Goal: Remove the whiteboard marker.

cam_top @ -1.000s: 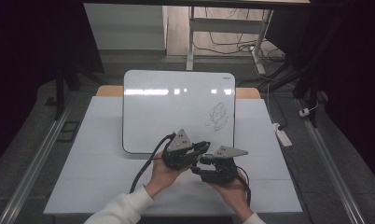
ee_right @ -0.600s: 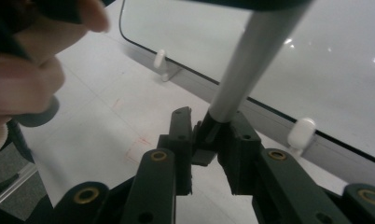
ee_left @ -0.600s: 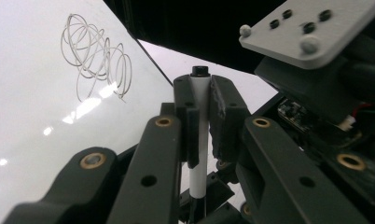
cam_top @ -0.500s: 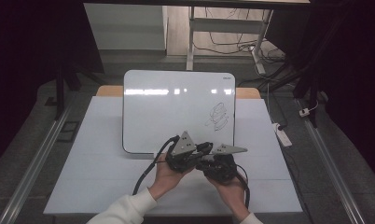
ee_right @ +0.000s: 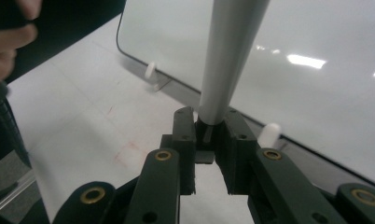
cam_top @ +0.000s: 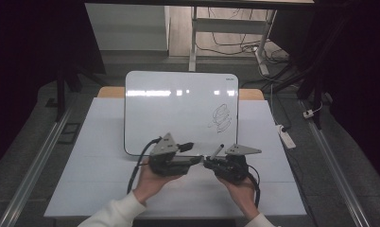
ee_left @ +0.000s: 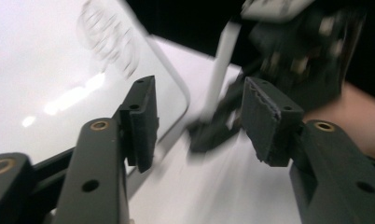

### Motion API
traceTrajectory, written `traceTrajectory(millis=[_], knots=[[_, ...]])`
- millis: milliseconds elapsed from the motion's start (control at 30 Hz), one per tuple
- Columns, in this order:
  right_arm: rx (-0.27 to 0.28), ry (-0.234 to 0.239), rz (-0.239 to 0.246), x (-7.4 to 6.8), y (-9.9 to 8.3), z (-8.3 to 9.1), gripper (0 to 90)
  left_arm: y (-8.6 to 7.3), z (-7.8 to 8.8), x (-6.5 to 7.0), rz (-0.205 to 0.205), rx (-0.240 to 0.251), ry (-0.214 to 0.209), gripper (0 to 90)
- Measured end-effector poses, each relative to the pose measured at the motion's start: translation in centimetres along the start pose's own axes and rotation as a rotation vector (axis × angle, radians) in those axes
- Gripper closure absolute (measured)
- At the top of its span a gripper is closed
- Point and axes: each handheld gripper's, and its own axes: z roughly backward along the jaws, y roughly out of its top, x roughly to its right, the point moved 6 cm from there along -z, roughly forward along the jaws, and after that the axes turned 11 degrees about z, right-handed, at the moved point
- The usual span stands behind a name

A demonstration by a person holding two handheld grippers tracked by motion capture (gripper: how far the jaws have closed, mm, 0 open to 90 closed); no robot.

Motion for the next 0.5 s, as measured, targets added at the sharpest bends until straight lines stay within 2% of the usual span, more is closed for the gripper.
traceTrajectory(millis=[100, 133, 167, 233, 333, 367, 500], knots=[[0.022, -0.009, 0.012, 0.7, 0.1, 0.6, 77.6, -1.8, 2.8, -1.8, 0.038, -0.045, 0.039, 42.8], [0.030, -0.009, 0.015, 0.8, 0.2, 0.8, 77.6, -3.3, 4.6, -3.1, 0.071, -0.073, 0.072, 41.8], [0.043, -0.011, 0.024, 1.0, 0.3, 1.0, 77.6, -3.3, 4.6, -3.1, 0.071, -0.073, 0.072, 41.1], [0.060, -0.021, 0.037, 1.4, 0.4, 1.3, 77.7, -4.8, 6.2, -4.4, 0.101, -0.107, 0.102, 39.3], [0.076, -0.028, 0.055, 1.6, 0.6, 1.6, 77.6, -7.1, 8.1, -6.0, 0.145, -0.131, 0.138, 38.6], [0.102, -0.033, 0.075, 1.9, 0.8, 1.9, 77.7, -7.8, 8.7, -6.5, 0.162, -0.138, 0.143, 38.1], [0.121, -0.059, 0.098, 2.8, 1.2, 2.4, 77.7, -10.2, 10.2, -8.4, 0.204, -0.170, 0.197, 35.0]])
